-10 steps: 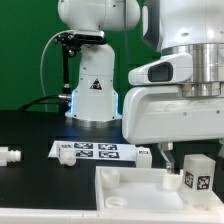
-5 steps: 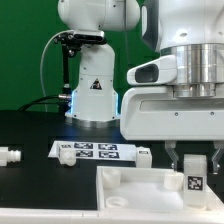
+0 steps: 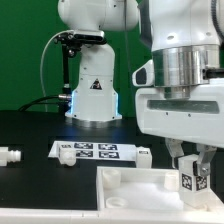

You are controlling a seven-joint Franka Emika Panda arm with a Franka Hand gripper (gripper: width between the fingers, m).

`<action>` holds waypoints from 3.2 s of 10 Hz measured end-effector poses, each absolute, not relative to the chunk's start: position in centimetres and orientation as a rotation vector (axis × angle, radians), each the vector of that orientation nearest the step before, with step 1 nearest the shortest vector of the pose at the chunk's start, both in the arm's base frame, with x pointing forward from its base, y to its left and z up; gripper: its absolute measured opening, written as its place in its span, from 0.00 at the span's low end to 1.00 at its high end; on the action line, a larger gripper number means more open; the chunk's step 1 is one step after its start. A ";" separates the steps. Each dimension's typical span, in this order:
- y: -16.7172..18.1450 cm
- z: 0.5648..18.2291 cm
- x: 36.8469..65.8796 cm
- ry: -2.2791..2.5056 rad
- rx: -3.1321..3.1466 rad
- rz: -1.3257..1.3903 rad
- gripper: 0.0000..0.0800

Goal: Assemble square table

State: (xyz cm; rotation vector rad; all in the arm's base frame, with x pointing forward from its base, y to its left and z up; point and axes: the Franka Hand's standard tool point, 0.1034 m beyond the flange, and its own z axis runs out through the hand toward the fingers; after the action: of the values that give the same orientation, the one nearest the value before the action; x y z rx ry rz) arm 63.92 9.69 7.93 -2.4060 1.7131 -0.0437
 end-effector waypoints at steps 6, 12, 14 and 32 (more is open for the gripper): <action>10.6 8.5 63.8 1.048 -2.838 -0.047 0.77; 11.1 8.3 63.8 0.148 -3.059 -0.090 0.81; 11.0 8.3 63.8 0.222 -3.054 -0.088 0.54; 10.7 8.2 64.2 0.969 -2.866 -0.106 0.81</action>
Offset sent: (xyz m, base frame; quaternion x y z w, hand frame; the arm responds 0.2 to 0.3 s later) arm -0.0049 0.0061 0.0055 -0.1064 0.0398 -0.2695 0.9563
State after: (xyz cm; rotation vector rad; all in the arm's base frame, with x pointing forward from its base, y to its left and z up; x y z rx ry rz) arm 64.24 10.66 8.17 -2.8655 0.9692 -0.1056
